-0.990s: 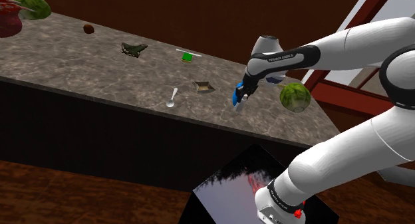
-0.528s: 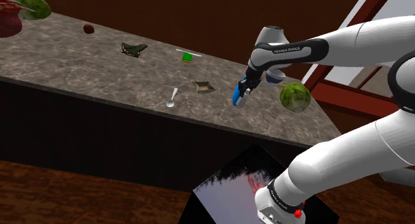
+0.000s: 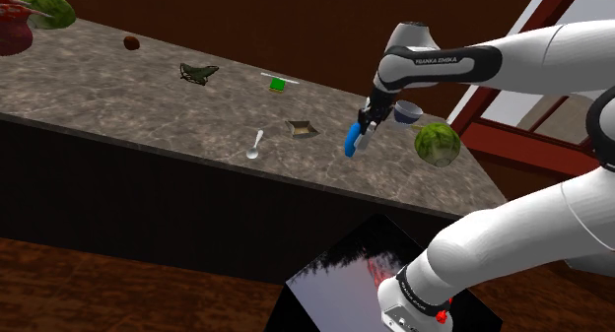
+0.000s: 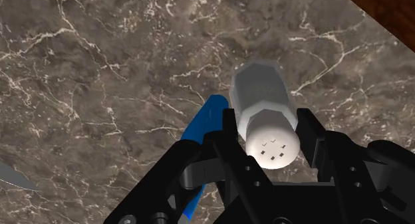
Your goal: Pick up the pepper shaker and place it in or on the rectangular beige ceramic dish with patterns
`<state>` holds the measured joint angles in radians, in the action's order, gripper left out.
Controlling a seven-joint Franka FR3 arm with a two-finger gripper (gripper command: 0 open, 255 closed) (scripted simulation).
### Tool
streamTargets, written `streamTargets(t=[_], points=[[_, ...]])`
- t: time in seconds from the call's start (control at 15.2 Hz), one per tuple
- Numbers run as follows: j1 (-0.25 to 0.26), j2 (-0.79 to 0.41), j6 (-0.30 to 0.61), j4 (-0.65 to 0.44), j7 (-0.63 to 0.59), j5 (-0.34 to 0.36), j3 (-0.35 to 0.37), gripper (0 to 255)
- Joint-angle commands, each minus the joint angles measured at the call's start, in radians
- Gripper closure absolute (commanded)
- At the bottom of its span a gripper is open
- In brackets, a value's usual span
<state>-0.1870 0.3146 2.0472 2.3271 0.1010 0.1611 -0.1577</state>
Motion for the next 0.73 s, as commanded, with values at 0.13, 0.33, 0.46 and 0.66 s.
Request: streamTargets(t=[0.13, 0.33, 0.46, 0.66], points=[[0.014, -0.064, -0.025, -0.086, -0.014, -0.015, 0.013, 255], [0.031, -0.171, -0.041, -0.207, -0.032, -0.035, 0.027, 255], [0.040, -0.242, -0.058, -0.293, -0.043, -0.046, 0.036, 255], [0.052, -0.351, -0.091, -0.432, -0.058, -0.060, 0.047, 255]])
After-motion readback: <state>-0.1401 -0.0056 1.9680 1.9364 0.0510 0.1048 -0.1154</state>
